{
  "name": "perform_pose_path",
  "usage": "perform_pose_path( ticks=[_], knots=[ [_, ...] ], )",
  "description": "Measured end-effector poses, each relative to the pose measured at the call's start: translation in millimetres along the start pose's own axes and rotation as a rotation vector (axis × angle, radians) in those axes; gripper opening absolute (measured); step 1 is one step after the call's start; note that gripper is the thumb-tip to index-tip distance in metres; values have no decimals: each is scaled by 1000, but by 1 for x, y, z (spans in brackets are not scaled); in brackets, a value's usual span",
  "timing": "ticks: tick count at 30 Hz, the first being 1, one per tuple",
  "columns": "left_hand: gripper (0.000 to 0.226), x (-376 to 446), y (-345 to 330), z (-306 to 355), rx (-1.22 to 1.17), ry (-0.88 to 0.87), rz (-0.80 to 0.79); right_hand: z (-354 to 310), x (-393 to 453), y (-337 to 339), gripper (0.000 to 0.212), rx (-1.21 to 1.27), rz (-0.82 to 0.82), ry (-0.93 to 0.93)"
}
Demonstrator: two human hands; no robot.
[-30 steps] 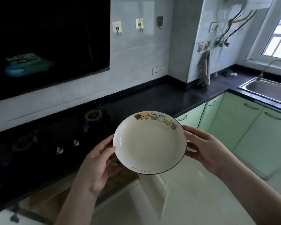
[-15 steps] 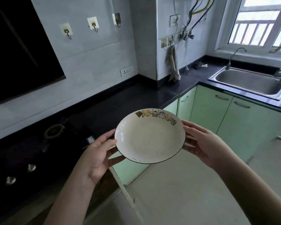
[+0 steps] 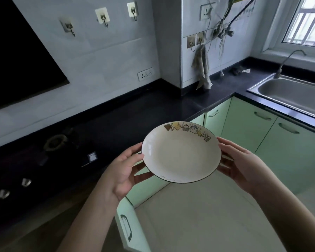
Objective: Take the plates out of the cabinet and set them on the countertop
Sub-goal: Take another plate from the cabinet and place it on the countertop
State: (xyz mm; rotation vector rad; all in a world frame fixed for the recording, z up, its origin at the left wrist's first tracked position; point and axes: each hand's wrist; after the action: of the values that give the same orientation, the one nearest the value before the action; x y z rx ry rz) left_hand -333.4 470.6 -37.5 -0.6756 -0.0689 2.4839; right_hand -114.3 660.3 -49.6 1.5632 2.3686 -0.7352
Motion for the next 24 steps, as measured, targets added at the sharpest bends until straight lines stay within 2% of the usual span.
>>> perform_pose_path(
  ticks=[9,24],
  knots=[
    [30,70,35,20,-71,-16,98,2,78,-71,22,-103,-128,-46],
    [30,196,57,58,-68,-16,303,5,208,-181,23,-275,-222,-57]
  ],
)
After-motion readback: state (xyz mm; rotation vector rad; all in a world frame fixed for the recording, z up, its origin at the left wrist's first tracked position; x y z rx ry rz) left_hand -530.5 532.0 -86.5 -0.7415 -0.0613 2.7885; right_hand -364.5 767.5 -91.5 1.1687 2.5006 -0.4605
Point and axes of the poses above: each hand's wrist, its own x-axis towards the middle knuckle, its own y-axis out of the back of the hand, z = x × y, and after that the axes turned 13 degrees about z, right-handed
